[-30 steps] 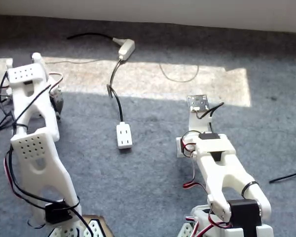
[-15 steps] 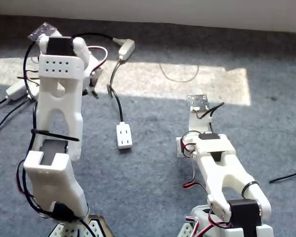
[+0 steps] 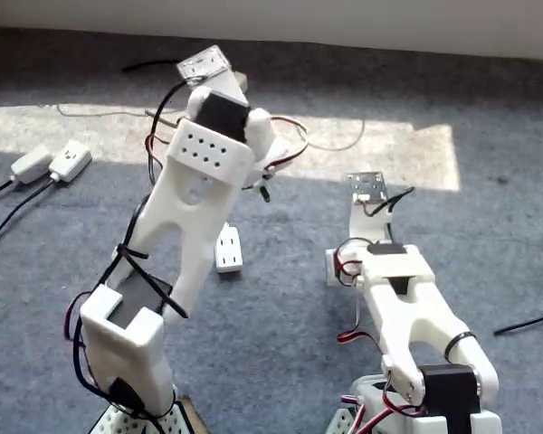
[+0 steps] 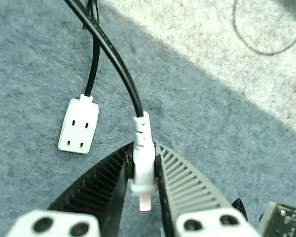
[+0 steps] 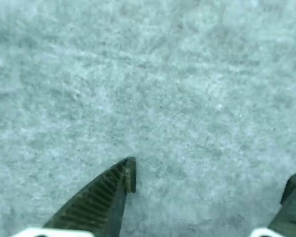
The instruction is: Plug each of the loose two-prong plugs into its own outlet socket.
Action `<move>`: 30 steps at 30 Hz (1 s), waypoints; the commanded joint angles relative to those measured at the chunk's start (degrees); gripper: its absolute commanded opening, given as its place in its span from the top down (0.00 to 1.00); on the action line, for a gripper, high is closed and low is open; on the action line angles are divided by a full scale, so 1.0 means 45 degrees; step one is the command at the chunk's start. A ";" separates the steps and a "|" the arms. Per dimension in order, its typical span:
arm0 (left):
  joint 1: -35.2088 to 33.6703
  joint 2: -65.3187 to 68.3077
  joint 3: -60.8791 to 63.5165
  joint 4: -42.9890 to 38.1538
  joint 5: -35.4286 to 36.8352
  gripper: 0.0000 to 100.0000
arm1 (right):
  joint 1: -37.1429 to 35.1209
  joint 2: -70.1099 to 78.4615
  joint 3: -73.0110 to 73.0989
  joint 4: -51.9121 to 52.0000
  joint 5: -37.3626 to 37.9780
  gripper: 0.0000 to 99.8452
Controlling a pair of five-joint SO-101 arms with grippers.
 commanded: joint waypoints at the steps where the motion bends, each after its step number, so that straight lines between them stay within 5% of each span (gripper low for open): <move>1: 0.0381 -0.0615 0.1065 -0.1387 0.0078 0.99 | 0.0186 -0.0537 -0.1748 0.2042 -0.0156 0.56; 13: 0.2120 -0.0596 0.1963 -0.2950 0.0410 0.99 | 0.0205 -0.3057 -0.5128 0.5851 -0.0195 0.56; 19: 0.1592 -0.0674 0.2335 -0.2950 0.3946 0.99 | -0.0088 -0.6203 -0.4601 0.6222 -0.0078 0.59; 30: 0.1241 -0.0752 0.2745 -0.2950 1.0745 0.99 | -0.0166 -0.9797 -0.0166 0.3507 -0.0078 0.90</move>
